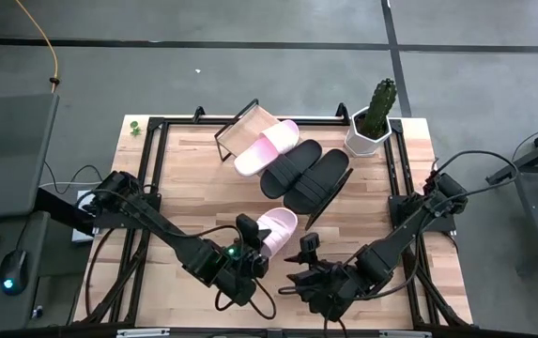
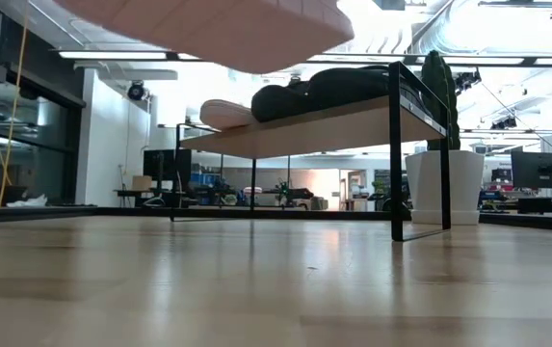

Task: Pick and place slides into the shelf
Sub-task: Put the pink slipper on the shelf

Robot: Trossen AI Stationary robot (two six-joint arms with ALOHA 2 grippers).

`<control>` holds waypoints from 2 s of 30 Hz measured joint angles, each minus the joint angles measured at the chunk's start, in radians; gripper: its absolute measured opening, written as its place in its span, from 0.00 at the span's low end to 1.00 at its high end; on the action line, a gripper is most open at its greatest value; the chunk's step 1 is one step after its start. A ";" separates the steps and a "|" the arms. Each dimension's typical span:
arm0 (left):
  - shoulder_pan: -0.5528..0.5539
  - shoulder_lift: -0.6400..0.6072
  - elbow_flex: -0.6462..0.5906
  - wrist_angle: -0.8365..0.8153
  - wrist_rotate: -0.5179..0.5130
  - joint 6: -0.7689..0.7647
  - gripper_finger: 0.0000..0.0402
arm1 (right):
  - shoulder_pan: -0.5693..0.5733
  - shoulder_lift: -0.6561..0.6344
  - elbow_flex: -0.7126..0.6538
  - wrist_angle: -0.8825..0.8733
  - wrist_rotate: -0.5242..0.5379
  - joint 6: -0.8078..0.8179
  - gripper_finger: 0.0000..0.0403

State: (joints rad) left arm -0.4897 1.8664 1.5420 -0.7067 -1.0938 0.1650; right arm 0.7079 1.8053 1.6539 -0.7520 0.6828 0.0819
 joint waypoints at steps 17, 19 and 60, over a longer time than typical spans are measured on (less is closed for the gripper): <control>0.048 -0.020 0.134 -0.383 0.024 -0.230 0.01 | 0.013 0.000 0.000 0.026 0.031 -0.014 0.48; 0.067 -0.024 0.134 -0.378 0.039 -0.231 0.02 | 0.013 0.000 0.000 0.033 0.031 -0.027 0.48; 0.110 -0.117 0.134 -0.015 0.420 -0.016 0.04 | 0.045 0.042 0.000 0.233 0.225 -0.423 0.48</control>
State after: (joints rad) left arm -0.3798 1.7489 1.6764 -0.7216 -0.6735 0.1486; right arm 0.7532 1.8477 1.6539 -0.5189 0.9074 -0.3415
